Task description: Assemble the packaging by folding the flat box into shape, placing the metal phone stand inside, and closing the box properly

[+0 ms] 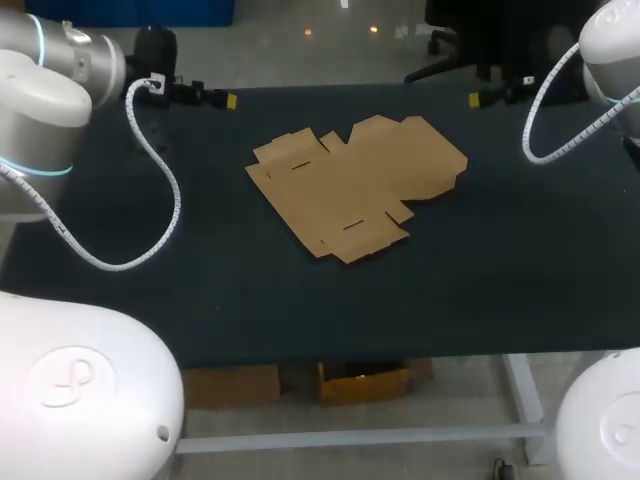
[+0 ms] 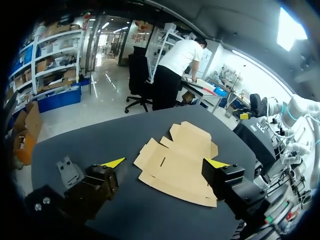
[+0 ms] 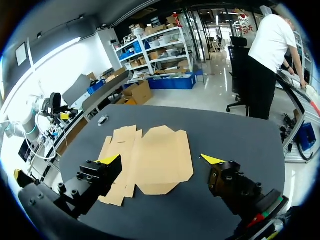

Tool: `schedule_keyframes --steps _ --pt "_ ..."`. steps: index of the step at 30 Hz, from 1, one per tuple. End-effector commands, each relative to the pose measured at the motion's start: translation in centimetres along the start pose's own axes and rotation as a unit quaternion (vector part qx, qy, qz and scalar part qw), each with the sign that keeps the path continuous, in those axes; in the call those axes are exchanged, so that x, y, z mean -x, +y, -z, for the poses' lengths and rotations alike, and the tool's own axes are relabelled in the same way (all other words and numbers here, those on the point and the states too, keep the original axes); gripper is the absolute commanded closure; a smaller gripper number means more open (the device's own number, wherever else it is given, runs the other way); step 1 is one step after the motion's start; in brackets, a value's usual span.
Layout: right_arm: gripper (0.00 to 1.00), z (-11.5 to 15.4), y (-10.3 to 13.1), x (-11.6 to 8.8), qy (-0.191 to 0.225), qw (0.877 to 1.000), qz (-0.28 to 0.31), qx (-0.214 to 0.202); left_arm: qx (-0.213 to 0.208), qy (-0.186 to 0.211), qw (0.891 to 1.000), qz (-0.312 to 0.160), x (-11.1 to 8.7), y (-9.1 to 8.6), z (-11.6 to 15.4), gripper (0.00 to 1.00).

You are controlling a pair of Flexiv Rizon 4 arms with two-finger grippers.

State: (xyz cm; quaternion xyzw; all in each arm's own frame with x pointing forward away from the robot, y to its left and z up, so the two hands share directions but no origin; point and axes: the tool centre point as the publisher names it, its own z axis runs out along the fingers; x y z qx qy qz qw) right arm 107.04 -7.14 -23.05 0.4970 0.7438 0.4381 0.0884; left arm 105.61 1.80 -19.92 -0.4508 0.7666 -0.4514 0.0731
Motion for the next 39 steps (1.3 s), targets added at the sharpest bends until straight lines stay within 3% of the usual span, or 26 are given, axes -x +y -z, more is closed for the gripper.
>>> schedule_keyframes --steps 1,13,35,39 --pt "0.0 0.8 -0.3 0.0 -0.003 1.0 -0.019 -0.018 0.089 0.004 0.996 0.006 0.1 -0.1 0.0 0.0" --pt "0.0 1.4 -2.7 0.4 -0.005 0.992 -0.119 -0.043 0.157 -0.007 0.986 0.049 0.3 1.3 -0.4 0.0" --pt "0.0 1.5 -2.9 0.5 -0.003 0.992 -0.12 -0.043 0.163 -0.009 0.985 0.051 0.4 1.4 -0.4 0.0" --pt "0.0 0.6 -2.7 0.8 -0.012 0.981 -0.165 -0.104 0.168 -0.007 0.984 0.05 0.3 1.0 -1.1 0.0"
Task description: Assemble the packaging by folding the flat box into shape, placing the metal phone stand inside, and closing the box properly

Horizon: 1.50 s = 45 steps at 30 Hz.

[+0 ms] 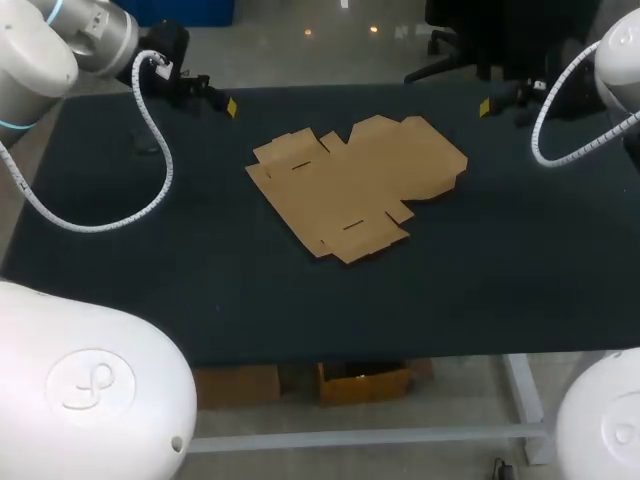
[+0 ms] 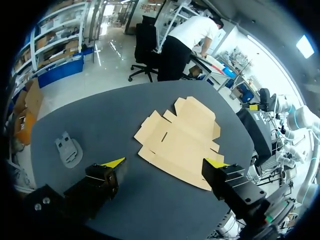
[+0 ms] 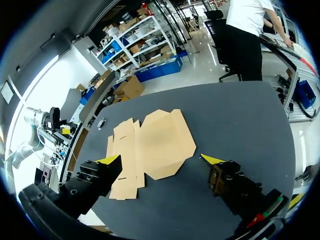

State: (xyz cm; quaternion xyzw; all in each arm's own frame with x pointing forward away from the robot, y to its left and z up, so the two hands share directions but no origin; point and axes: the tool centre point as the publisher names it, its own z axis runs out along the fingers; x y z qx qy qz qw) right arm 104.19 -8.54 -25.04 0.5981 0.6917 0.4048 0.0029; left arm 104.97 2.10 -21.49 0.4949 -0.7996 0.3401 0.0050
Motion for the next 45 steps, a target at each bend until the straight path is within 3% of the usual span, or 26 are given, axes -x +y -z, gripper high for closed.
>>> schedule_keyframes --steps 1,6,20,45 --pt "0.0 -0.5 0.8 0.3 -0.019 0.998 -0.029 -0.051 0.031 -0.001 0.999 0.003 -0.1 -0.9 -0.7 0.0" --pt "0.0 0.0 -0.2 0.6 -0.023 0.994 -0.06 -0.091 0.057 -0.005 0.998 -0.001 0.2 -1.2 -1.5 0.0" --pt "0.0 1.1 -4.1 -0.3 -0.025 0.985 -0.051 -0.163 0.131 0.006 0.991 -0.03 1.4 -1.8 -4.2 0.0" --pt "0.0 2.6 -9.4 0.0 -0.041 0.972 -0.077 -0.216 0.174 0.051 0.98 -0.083 3.0 -2.2 -8.2 0.0"
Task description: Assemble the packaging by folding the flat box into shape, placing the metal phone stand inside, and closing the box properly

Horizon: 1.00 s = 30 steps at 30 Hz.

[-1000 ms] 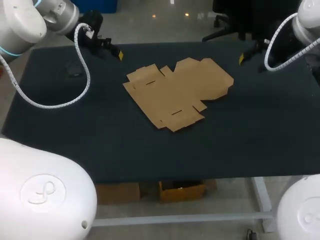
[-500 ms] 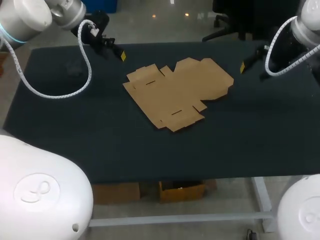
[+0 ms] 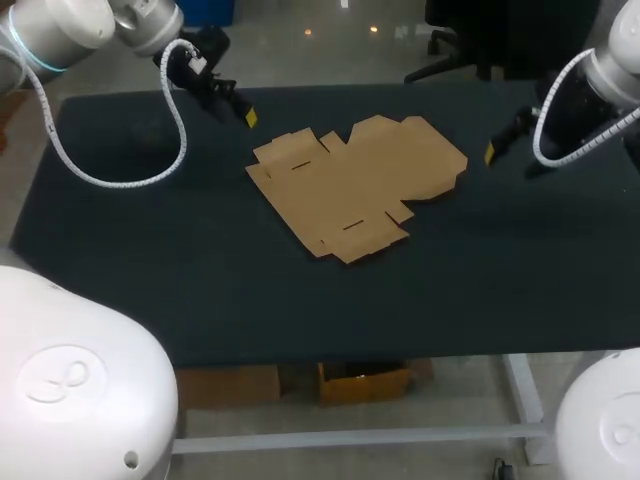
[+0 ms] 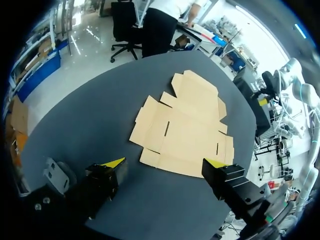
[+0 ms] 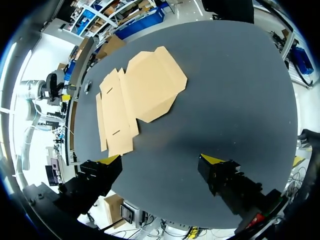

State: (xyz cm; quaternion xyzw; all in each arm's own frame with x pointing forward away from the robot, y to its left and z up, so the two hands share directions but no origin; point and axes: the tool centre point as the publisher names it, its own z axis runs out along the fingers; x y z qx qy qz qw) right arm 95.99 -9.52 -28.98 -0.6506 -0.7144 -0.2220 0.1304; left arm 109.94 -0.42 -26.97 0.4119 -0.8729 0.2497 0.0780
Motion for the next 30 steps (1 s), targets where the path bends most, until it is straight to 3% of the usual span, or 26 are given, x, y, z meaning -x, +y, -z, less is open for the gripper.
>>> schedule_keyframes --steps 1,14,30 --pt "0.0 0.5 -0.9 -0.2 -0.005 1.0 -0.002 -0.004 0.041 0.016 0.999 -0.009 0.8 -0.7 -0.9 0.0" --pt "0.0 -0.2 -4.1 -0.3 0.001 1.0 0.006 -0.007 0.056 0.039 0.997 -0.028 1.6 -1.6 -4.1 0.0" --pt "0.0 -0.2 -5.9 0.1 -0.006 1.0 0.006 -0.015 0.066 0.073 0.994 -0.05 3.0 -2.8 -7.4 0.0"
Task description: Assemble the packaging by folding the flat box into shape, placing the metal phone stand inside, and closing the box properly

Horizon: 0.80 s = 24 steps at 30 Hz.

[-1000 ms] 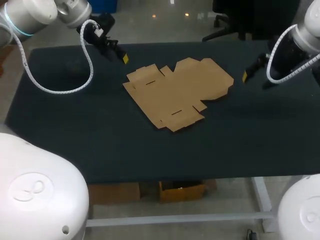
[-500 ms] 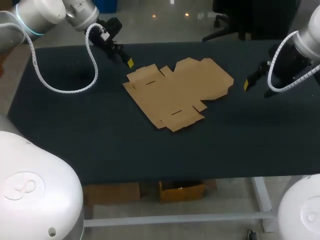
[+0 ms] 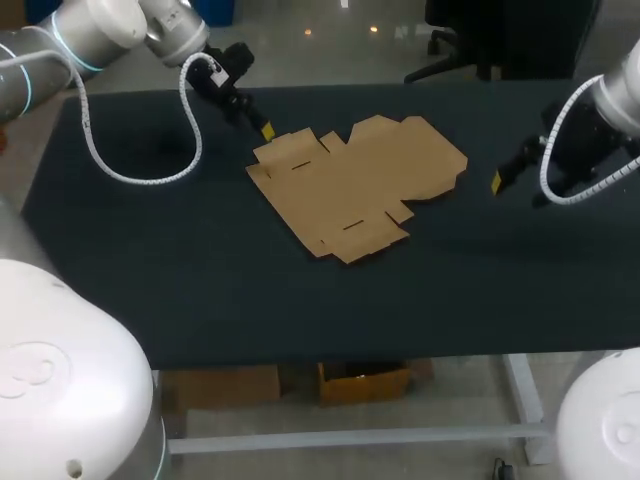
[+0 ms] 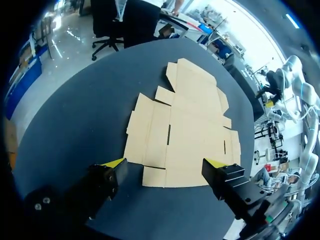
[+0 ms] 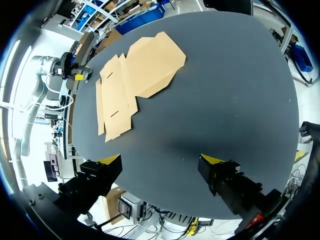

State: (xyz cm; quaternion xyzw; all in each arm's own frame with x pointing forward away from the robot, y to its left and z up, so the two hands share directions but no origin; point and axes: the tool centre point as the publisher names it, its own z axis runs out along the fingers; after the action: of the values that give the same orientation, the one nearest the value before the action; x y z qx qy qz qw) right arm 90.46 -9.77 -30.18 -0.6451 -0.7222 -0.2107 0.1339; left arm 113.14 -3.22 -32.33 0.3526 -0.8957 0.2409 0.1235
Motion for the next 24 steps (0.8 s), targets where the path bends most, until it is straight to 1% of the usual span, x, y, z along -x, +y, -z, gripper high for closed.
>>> schedule_keyframes --steps 1,9,16,24 --pt "0.0 0.1 -0.3 0.0 -0.002 1.0 0.0 -0.003 0.029 0.026 0.999 -0.001 1.3 -0.9 -1.1 0.0" --pt "0.0 0.3 -1.1 0.0 -0.006 1.0 0.003 -0.011 0.023 0.048 0.999 -0.007 2.3 -1.0 -2.2 0.0" --pt "0.0 0.4 -1.8 -0.1 -0.007 1.0 0.025 -0.011 0.016 0.054 0.998 -0.02 3.2 -1.2 -2.3 0.0" --pt "0.0 0.2 -2.0 0.2 0.003 1.0 0.026 -0.012 0.004 0.065 0.998 -0.01 4.4 -1.7 -2.7 0.0"
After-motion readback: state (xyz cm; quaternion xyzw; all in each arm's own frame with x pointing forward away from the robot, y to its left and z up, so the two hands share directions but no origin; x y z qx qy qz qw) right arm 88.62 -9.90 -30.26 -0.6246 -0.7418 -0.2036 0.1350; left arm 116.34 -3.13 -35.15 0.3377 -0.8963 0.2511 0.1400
